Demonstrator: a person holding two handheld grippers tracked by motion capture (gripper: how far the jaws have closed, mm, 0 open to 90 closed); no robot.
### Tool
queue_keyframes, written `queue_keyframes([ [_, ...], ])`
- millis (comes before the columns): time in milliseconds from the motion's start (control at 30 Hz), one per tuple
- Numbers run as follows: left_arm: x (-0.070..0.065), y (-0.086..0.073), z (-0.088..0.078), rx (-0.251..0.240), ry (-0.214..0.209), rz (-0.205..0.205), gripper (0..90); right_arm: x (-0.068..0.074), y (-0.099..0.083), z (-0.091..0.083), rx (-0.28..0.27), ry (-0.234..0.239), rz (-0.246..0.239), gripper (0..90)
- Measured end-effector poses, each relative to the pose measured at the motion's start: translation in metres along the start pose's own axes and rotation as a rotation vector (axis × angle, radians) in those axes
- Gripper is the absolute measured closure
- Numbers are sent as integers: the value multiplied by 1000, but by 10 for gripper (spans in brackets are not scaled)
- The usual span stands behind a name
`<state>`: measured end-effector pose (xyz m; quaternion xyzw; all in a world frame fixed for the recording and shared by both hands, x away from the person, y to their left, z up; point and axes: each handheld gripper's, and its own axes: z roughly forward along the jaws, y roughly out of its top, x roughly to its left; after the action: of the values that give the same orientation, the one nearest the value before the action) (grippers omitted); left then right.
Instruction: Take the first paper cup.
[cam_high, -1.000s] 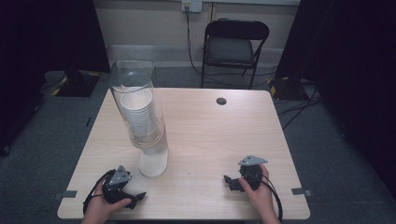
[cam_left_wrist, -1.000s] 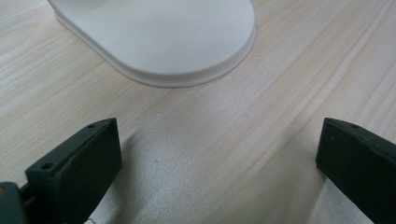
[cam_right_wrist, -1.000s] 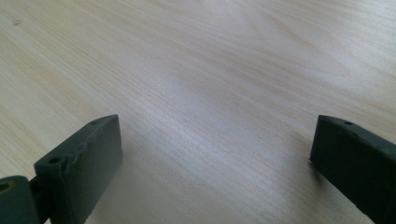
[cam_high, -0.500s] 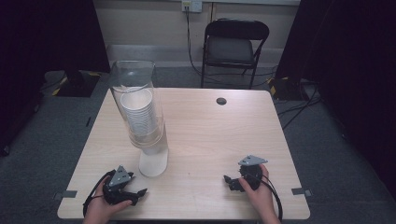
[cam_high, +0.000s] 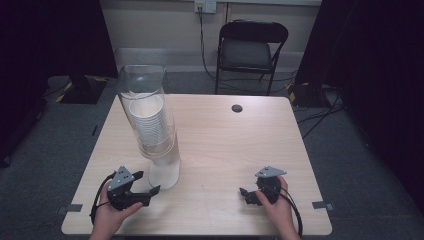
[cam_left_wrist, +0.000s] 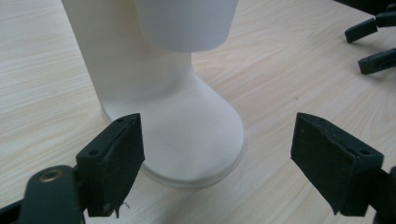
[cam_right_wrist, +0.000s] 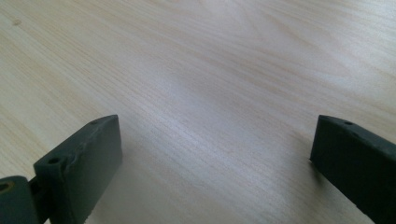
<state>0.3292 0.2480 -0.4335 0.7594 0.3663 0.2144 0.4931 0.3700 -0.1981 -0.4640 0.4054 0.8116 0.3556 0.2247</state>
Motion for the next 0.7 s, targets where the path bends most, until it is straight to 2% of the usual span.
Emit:
queue_keyframes([
  [100, -1, 3, 5, -6, 12, 4, 172, 0, 0, 0, 0, 0, 0, 15],
  [233, 1, 9, 6, -59, 34, -16, 175, 0, 0, 0, 0, 0, 0, 15],
  [333, 0, 16, 7, -58, 55, -17, 177, 0, 0, 0, 0, 0, 0, 15],
  [467, 0, 22, 10, -85, 63, -29, 177, 0, 0, 0, 0, 0, 0, 15],
  [500, 0, 24, 10, -83, 76, -26, 177, 0, 0, 0, 0, 0, 0, 15],
  [700, 1, 32, 15, -143, 103, -32, 168, 0, 0, 0, 0, 0, -1, 14],
])
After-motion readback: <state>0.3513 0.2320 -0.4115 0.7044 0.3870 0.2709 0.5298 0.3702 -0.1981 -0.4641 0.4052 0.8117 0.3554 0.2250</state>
